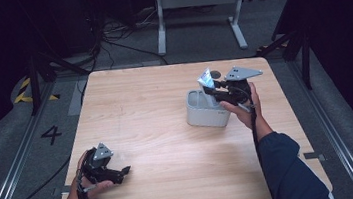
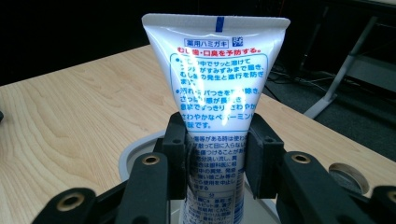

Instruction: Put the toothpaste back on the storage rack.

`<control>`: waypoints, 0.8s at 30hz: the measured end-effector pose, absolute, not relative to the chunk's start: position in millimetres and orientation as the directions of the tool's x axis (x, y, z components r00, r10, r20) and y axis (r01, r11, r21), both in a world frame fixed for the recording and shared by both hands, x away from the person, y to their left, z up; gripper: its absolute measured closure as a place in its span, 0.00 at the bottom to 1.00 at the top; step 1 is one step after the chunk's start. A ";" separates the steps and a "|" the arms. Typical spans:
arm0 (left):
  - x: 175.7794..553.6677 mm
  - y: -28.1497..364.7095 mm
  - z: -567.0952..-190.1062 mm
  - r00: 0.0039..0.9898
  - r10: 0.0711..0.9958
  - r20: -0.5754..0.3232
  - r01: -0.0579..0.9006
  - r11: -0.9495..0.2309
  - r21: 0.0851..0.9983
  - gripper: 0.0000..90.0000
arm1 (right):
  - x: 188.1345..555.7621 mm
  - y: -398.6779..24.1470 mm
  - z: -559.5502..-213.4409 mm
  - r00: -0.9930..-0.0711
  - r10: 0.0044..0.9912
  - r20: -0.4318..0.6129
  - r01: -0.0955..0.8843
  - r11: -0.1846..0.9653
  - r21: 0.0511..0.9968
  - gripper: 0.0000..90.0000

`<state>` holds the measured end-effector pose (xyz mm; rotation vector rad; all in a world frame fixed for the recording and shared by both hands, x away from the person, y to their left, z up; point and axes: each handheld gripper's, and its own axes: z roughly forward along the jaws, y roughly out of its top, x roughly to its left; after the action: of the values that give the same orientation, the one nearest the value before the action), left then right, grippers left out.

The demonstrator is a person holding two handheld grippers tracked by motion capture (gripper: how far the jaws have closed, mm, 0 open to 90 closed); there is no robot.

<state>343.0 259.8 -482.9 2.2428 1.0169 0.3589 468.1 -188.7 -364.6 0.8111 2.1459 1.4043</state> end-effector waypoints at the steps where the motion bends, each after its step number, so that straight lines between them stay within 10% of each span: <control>1: 343.1 260.0 -482.8 0.665 0.747 -0.011 0.571 -0.498 0.653 0.01 | 467.4 -189.4 -365.5 -0.728 0.684 -0.049 0.229 0.310 0.923 0.73; 24: 343.2 259.9 -482.9 0.664 0.748 -0.010 0.570 -0.497 0.655 0.01 | 455.2 -192.7 -373.2 -0.741 0.663 -0.102 0.236 0.400 0.886 0.73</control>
<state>343.2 259.9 -482.9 2.2435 1.0142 0.3647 455.2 -192.7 -373.2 0.7693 2.2191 1.2992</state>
